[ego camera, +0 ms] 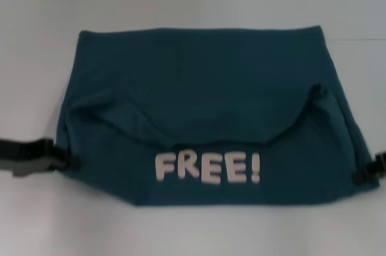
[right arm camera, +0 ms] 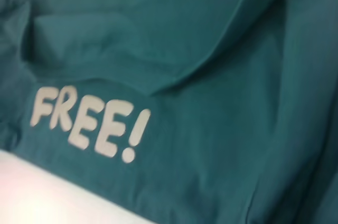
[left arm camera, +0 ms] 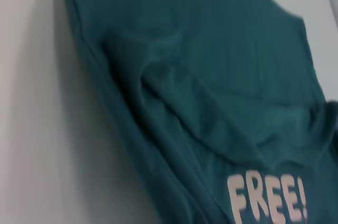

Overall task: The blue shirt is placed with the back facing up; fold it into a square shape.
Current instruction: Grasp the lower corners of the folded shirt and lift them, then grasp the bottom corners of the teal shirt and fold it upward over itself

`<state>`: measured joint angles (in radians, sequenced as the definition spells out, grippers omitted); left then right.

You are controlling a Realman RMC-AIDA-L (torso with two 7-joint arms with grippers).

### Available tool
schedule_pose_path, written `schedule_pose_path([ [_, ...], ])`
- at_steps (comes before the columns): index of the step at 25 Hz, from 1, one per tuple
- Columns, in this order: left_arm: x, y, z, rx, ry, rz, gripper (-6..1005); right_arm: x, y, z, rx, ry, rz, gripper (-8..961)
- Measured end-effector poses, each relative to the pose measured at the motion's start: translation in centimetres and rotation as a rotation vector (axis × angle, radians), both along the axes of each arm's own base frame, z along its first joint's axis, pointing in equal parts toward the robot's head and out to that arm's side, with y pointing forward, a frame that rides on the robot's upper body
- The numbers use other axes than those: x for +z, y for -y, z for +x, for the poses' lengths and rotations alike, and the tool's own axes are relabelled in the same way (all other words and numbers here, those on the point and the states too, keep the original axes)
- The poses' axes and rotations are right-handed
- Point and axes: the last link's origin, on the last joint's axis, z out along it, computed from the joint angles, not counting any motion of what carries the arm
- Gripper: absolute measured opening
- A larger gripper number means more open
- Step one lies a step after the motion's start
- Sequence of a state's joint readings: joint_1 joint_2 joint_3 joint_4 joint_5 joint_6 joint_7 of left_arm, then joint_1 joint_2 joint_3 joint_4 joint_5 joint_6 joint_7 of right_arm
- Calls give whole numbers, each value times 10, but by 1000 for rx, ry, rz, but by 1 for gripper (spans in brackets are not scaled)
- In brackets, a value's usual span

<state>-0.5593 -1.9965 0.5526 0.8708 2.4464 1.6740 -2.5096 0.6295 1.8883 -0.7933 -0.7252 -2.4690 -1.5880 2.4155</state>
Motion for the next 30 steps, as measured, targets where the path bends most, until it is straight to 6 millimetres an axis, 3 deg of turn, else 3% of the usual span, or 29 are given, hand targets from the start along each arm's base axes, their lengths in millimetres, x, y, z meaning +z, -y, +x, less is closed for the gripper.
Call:
schedule_pose_path([
  [7,8,39,-6,23,-26,-200,93,0,34,12,-62,24,-177,41],
  [14,8,52,-10,39,-46,-284,97,5,39,13,-74,0,-183,41],
  [19,16,32,-2,5,-57,-221,100,14,22,2,-43,-62,-91,40],
  [25,32,-15,10,-2,-60,-29,103,34,-17,-13,-14,-156,163,40],
  [30,32,-49,21,1,-88,77,105,40,-46,-12,-32,-149,368,40],
])
